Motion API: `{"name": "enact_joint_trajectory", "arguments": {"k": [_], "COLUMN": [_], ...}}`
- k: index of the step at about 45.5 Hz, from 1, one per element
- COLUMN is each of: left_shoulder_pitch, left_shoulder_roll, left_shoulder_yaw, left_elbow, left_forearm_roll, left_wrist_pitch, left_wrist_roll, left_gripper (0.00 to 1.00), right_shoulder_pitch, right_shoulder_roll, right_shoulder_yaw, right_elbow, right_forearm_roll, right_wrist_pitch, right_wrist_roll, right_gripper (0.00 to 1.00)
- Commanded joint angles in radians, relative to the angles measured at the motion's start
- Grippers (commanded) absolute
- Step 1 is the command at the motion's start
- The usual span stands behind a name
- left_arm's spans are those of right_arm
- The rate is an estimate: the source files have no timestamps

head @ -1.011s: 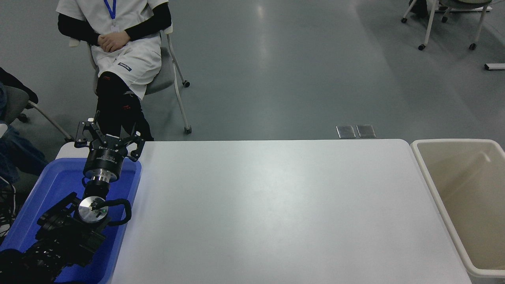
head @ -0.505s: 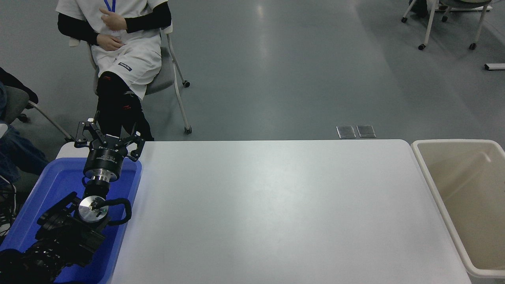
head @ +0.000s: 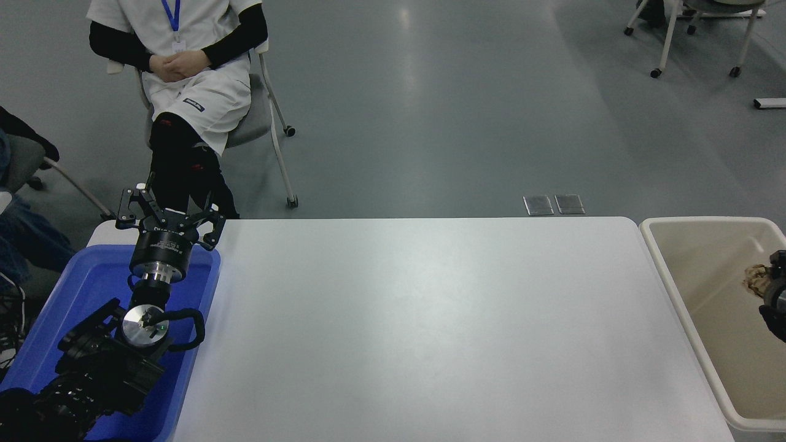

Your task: Pick up paper ball place in dustbin

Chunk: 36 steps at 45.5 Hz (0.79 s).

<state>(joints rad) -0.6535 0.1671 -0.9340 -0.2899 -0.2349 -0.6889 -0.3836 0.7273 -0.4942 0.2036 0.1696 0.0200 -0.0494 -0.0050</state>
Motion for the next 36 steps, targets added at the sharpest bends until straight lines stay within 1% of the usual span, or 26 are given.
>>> {"name": "enact_joint_trajectory", "arguments": {"k": [1,18,36], "left_shoulder_pitch": [0.0,0.0,0.0], "left_shoulder_roll": [0.0,0.0,0.0], "left_shoulder_yaw": [0.0,0.0,0.0], "left_elbow": [0.0,0.0,0.0], "left_forearm_roll": [0.0,0.0,0.0], "left_wrist_pitch": [0.0,-0.001,-0.001], "left_wrist_roll": [0.0,0.0,0.0], "left_gripper": [0.99,0.99,0.99], "right_shoulder_pitch": [-0.014,-0.049,-0.104], "right_shoulder_roll": [0.005,0.019,0.034], "right_shoulder_yaw": [0.036,-0.026,-0.027], "right_elbow": [0.001,-0.105,-0.107], "right_forearm_roll": [0.006,0.006,0.006], "right_wrist_pitch": [0.0,-0.014,-0.014], "right_wrist_roll": [0.141,0.141,0.141], "right_gripper": [0.0,0.0,0.0]}}
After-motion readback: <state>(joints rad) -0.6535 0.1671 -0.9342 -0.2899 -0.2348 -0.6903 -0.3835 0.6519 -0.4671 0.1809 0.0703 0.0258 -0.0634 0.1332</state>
